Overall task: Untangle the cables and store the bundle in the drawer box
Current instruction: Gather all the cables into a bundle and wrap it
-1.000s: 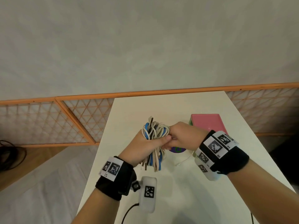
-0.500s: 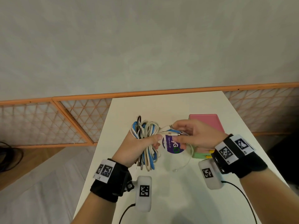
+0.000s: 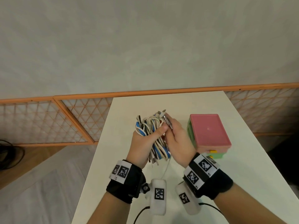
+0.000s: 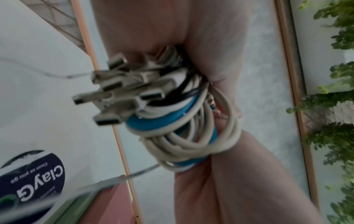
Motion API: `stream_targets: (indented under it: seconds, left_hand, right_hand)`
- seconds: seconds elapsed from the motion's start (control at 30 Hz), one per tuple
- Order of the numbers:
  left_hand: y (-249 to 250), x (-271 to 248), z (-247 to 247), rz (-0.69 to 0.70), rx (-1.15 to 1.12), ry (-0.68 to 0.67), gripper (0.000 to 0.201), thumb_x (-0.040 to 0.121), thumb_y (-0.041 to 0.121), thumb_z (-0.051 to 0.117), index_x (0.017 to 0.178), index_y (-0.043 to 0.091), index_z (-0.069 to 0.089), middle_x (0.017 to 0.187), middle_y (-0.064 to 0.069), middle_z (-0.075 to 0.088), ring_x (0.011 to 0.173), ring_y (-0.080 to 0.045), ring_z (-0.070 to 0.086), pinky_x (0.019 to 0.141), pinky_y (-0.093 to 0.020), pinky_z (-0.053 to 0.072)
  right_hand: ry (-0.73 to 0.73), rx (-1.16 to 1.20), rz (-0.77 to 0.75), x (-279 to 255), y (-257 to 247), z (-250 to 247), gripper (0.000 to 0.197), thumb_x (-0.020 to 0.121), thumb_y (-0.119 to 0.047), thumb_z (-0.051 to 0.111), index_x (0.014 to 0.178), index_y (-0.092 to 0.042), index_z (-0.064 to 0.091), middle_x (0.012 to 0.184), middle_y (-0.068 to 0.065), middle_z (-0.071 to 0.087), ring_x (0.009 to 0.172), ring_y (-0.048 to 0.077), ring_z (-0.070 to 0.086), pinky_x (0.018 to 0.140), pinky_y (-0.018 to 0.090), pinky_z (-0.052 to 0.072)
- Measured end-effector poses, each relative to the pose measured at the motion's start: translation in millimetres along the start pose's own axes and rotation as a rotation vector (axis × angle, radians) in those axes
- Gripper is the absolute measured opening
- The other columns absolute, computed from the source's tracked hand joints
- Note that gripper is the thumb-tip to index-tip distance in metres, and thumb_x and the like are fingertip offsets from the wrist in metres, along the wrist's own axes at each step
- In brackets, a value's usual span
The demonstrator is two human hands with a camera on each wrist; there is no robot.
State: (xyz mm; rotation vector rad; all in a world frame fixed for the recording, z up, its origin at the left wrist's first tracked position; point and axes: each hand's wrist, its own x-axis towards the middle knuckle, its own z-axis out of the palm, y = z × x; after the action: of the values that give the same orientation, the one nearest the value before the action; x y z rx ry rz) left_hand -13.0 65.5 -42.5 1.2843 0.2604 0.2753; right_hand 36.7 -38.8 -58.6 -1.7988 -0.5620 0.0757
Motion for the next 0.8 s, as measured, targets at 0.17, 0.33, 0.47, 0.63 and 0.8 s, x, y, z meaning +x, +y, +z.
stream_targets:
  seconds: [0.17,0.33,0.47,0.63,0.8]
  left_hand:
    - [1,1,7,-0.046,-0.103,0.049,0.033,0.068,0.031,0.076,0.097,0.014,0.074,0.104,-0.013,0.074,0.098,-0.027,0.070,0.085,-0.038,0.057]
    - [2,7,4,-0.128,-0.109,0.064,0.044,0.069,0.021,0.081,0.103,-0.004,0.069,0.104,-0.025,0.070,0.095,-0.033,0.069,0.083,-0.041,0.056]
    - [8,10,1,-0.093,-0.105,0.087,0.015,0.077,0.006,0.076,0.091,0.005,0.071,0.082,-0.014,0.070,0.081,-0.030,0.069,0.071,-0.040,0.058]
    - [17,15,-11,-0.057,-0.108,0.129,0.020,0.076,0.012,0.078,0.093,0.005,0.071,0.088,-0.015,0.071,0.083,-0.030,0.069,0.072,-0.039,0.058]
    - [31,25,-47,-0.059,-0.228,0.280,0.010,0.082,0.014,0.072,0.074,0.011,0.066,0.068,-0.006,0.064,0.072,-0.022,0.065,0.070,-0.033,0.057]
  right_hand:
    - [-0.015,-0.301,-0.168,-6,3,5,0.048,0.096,-0.015,0.035,0.144,-0.016,0.030,0.111,0.000,0.038,0.080,0.012,0.052,0.077,0.028,0.051]
    - [-0.117,-0.404,-0.186,-11,-5,-7,0.019,0.094,-0.026,0.033,0.101,-0.017,0.049,0.112,-0.003,0.028,0.074,0.020,0.054,0.067,0.043,0.053]
    - [-0.330,-0.270,-0.031,1,-15,-23,0.015,0.097,-0.021,0.041,0.099,-0.030,0.052,0.112,0.002,0.027,0.096,0.014,0.042,0.088,0.024,0.040]
    - [-0.320,0.247,0.039,2,-10,-39,0.056,0.090,-0.010,0.057,0.136,-0.039,0.043,0.109,0.002,0.051,0.077,0.006,0.053,0.060,0.016,0.045]
    - [-0.336,0.277,0.162,-6,20,-53,0.026,0.091,-0.003,0.055,0.109,-0.015,0.069,0.070,0.002,0.061,0.056,0.005,0.052,0.051,0.016,0.038]
